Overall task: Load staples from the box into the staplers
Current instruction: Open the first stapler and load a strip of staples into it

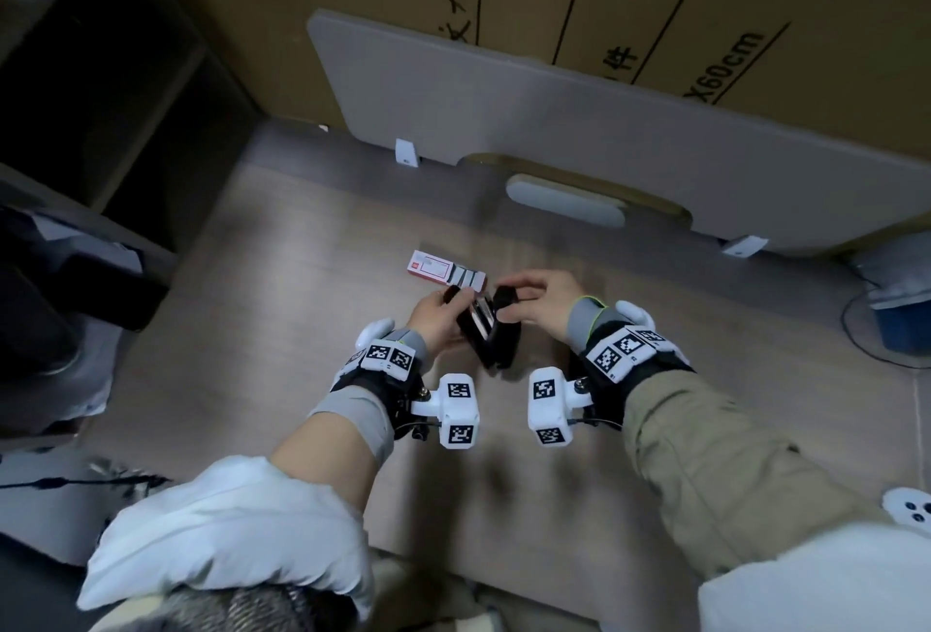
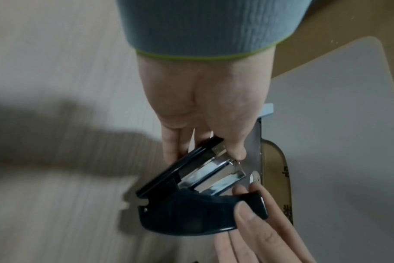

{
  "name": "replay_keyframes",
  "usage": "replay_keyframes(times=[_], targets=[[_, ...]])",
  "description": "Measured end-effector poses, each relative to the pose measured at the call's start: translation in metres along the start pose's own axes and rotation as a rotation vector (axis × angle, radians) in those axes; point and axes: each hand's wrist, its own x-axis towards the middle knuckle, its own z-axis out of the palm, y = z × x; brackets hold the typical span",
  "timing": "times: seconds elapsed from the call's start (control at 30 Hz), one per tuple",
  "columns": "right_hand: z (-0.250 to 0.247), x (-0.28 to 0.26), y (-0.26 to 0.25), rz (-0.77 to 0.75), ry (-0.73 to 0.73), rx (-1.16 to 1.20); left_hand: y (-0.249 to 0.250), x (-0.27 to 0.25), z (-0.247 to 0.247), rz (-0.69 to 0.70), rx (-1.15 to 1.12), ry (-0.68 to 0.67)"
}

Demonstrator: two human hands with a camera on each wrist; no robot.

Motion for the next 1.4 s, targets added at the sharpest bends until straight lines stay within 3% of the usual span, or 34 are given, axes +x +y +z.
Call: replay_keyframes(times=[0.33, 0.5, 0.6, 0.77, 1.03, 1.3, 1.4], targets=[[0.06, 0.013, -0.033, -0.115, -0.041, -0.241, 0.009, 0.001, -0.046, -0.084, -0.058, 0.135], [0.051, 0.011, -0.029, -0.135, -0.032, -0.135, 0.018, 0.0, -0.047, -0.098, -0.114, 0.158], [0.049, 0.009, -0.024, -0.045, -0.077, -0.086, 0.017, -0.006, -0.05, -0.115, -0.237, 0.156], [0.048, -0.005, -0.016, 0.344, -0.222, 0.179, 0.011, -0.012, -0.056, -0.144, -0.404, 0.194], [0.046, -0.001, -0.016, 0.291, -0.21, 0.389, 0.012, -0.017, -0.06, -0.166, -0.572, 0.195], [0.054, 0.002, -0.013, 0.261, -0.254, 0.364, 0.012, -0.014, -0.064, -0.057, -0.537, 0.122], [0.06, 0.006, -0.012, 0.251, -0.25, 0.331, 0.011, -0.013, -0.063, -0.08, -0.484, 0.085]])
